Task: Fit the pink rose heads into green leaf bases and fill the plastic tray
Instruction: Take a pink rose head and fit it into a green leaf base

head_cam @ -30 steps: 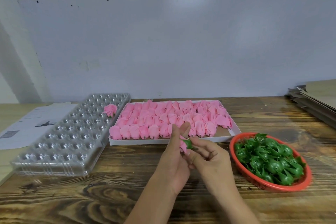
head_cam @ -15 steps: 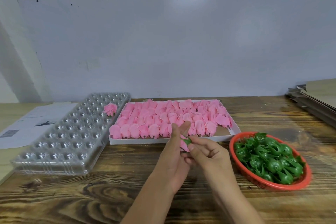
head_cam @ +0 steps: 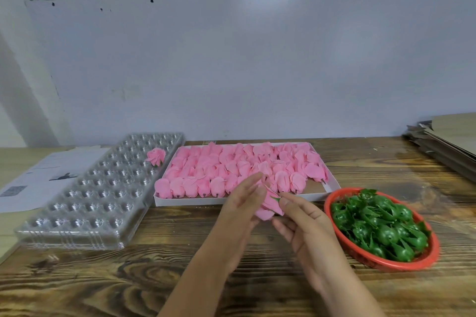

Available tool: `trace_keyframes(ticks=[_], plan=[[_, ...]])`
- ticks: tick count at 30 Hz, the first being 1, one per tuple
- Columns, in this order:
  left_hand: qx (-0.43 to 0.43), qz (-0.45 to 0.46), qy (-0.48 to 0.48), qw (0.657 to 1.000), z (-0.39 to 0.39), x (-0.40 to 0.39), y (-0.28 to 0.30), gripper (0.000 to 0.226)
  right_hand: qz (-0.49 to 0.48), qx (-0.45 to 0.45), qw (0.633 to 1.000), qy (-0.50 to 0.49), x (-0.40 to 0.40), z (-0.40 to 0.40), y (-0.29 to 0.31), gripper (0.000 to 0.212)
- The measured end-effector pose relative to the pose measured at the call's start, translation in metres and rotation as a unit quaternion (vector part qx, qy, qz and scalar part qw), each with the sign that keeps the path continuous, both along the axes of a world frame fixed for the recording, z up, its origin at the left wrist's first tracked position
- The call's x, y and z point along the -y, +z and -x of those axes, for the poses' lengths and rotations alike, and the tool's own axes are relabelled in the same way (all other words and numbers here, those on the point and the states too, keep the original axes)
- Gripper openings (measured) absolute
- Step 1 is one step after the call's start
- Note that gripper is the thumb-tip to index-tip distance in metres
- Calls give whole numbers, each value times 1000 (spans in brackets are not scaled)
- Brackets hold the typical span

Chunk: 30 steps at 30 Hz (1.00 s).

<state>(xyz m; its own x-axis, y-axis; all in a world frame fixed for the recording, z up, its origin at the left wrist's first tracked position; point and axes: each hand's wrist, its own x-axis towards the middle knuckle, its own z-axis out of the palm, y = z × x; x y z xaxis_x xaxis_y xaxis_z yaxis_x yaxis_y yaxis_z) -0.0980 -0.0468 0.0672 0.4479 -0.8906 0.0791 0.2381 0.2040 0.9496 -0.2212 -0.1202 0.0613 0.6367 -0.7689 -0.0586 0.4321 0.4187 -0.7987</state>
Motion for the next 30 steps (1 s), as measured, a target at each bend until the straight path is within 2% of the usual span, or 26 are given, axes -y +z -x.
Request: trace_keyframes(ticks=[2, 6, 20, 22, 24, 26, 28, 30], plan=[[70, -11, 1, 997, -7, -5, 2, 42, 0, -11, 1000, -3, 5, 4, -2, 35], [163, -31, 13, 986, -12, -10, 5, 41, 15, -31, 999, 20, 9, 9, -3, 34], [202, -25, 7, 979, -17, -8, 3, 25, 39, -75, 996, 37, 10, 9, -1, 27], [219, -37, -27, 975, -19, -10, 2, 34, 29, -76, 996, 31, 10, 8, -3, 26], [258, -61, -70, 962, -21, -14, -2, 64, 16, -73, 997, 26, 10, 8, -4, 27], [315, -73, -66, 944, -21, -17, -5, 89, 8, -71, 997, 22, 11, 9, -4, 27], [356, -61, -42, 931, -22, -18, -8, 94, 3, -70, 997, 27, 11, 9, -3, 25], [380, -58, -24, 923, -22, -17, -8, 87, 0, -67, 997, 34, 11, 10, -3, 23]])
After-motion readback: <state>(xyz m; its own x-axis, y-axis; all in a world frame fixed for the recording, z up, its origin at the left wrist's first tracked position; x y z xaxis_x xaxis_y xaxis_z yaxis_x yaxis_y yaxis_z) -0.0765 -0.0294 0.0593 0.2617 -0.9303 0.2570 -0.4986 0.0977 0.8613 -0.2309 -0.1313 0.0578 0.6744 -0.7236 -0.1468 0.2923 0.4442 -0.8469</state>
